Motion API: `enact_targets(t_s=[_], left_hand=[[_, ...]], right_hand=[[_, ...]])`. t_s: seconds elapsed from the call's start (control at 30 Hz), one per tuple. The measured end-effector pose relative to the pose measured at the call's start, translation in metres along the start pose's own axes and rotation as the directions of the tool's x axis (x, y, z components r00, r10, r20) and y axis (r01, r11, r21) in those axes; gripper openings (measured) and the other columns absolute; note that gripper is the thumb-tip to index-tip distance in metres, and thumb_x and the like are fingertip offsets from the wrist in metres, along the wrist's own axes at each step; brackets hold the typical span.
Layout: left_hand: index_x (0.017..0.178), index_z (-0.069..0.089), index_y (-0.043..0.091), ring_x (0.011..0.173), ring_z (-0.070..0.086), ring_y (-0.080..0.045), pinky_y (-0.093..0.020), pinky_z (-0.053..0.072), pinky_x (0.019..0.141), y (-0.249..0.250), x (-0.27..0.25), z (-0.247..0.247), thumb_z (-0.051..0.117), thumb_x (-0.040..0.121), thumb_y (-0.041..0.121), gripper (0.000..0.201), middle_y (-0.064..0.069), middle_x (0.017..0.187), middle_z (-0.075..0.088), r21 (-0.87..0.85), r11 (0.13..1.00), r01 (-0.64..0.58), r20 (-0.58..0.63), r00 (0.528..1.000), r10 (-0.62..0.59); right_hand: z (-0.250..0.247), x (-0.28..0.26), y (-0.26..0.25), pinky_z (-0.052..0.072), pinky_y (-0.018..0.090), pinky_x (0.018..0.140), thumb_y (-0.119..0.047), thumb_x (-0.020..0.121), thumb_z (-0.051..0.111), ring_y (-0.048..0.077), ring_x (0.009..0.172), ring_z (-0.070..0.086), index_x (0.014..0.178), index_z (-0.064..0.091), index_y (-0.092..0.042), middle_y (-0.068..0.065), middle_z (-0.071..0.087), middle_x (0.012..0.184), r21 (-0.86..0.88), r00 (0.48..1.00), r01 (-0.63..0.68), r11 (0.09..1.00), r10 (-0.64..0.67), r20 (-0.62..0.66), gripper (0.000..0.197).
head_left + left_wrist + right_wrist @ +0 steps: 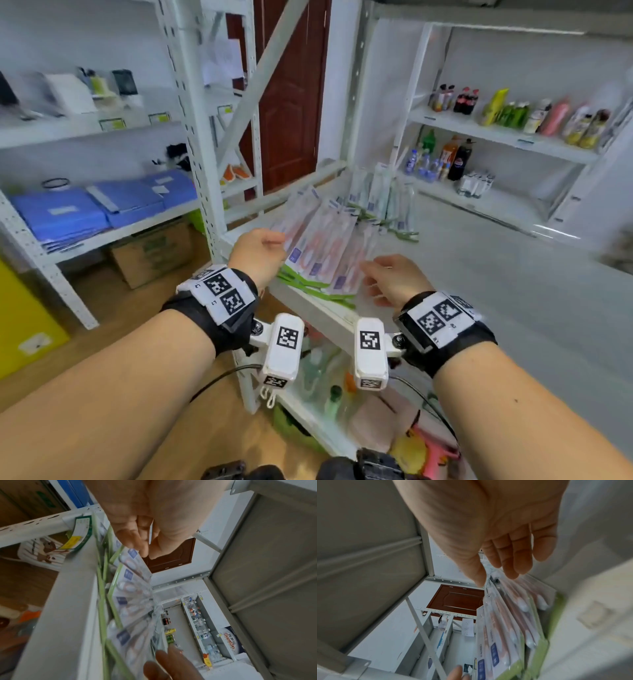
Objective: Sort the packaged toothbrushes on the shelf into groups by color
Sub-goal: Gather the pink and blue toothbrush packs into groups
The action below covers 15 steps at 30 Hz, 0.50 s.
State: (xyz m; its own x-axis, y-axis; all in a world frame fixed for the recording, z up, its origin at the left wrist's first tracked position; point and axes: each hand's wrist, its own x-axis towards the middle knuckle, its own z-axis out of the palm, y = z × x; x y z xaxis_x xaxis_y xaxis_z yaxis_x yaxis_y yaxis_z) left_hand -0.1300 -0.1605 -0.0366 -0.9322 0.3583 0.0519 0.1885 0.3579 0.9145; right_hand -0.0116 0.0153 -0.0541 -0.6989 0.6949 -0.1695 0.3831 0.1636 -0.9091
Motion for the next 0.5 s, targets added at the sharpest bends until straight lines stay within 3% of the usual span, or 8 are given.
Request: enact_targets(t_s=[0.1,0.2,0.27,0.37,0.5], left_hand=[[0.116,0.064,0.009,0.106,0.059,-0.023,-0.028,0.043,0.096,0.002,0.027,-0.004,0.054,0.085,0.006,0.032,-0.008,0.116,0.064,0.089,0.996,0.018,-0.073,0.997,-0.012],[0.116,0.064,0.009,0.108,0.059,-0.025,-0.028,0.044,0.097,0.003,0.048,-0.008,0.056,0.085,0.008,0.032,-0.008,0.119,0.064,0.184,0.982,0.033,-0.063,0.998,-0.022],[0.113,0.067,0.009,0.106,0.06,-0.027,-0.029,0.046,0.095,0.005,0.061,-0.01,0.06,0.084,0.012,0.03,-0.009,0.117,0.065,0.294,0.955,0.032,-0.011,0.999,-0.03],[0.106,0.071,0.008,0.102,0.062,-0.027,-0.033,0.049,0.092,0.008,0.077,-0.01,0.064,0.084,0.021,0.026,-0.01,0.112,0.068,0.436,0.9,-0.022,0.132,0.99,-0.04],[0.092,0.073,0.003,0.088,0.066,-0.029,-0.038,0.054,0.082,0.01,0.093,-0.008,0.066,0.083,0.027,0.026,-0.013,0.094,0.071,0.535,0.84,-0.088,0.236,0.971,-0.048]], right_hand=[[-0.001,0.023,-0.004,0.045,0.029,0.053,-0.029,0.085,0.063,0.023,0.051,0.054,0.077,0.063,-0.004,0.008,0.059,0.061,-0.021,0.999,-0.033,0.999,0.033,0.011,0.026],[-0.001,0.041,-0.005,0.043,0.026,0.046,-0.028,0.086,0.063,0.023,0.048,0.055,0.082,0.062,-0.002,0.012,0.061,0.062,-0.031,0.997,-0.08,0.996,0.08,0.019,0.026],[-0.002,0.051,-0.006,0.041,0.022,0.041,-0.026,0.086,0.064,0.022,0.045,0.054,0.083,0.061,-0.003,0.013,0.063,0.063,-0.027,0.994,-0.11,0.994,0.111,0.019,0.024],[-0.003,0.059,-0.006,0.038,0.019,0.038,-0.019,0.085,0.064,0.019,0.04,0.05,0.072,0.061,-0.003,0.013,0.061,0.057,-0.036,0.989,-0.141,0.989,0.142,0.03,0.022],[-0.002,0.062,-0.01,0.038,0.022,0.04,-0.015,0.084,0.063,0.02,0.041,0.049,0.069,0.062,-0.002,0.013,0.061,0.055,-0.072,0.985,-0.166,0.984,0.168,0.025,0.02]])
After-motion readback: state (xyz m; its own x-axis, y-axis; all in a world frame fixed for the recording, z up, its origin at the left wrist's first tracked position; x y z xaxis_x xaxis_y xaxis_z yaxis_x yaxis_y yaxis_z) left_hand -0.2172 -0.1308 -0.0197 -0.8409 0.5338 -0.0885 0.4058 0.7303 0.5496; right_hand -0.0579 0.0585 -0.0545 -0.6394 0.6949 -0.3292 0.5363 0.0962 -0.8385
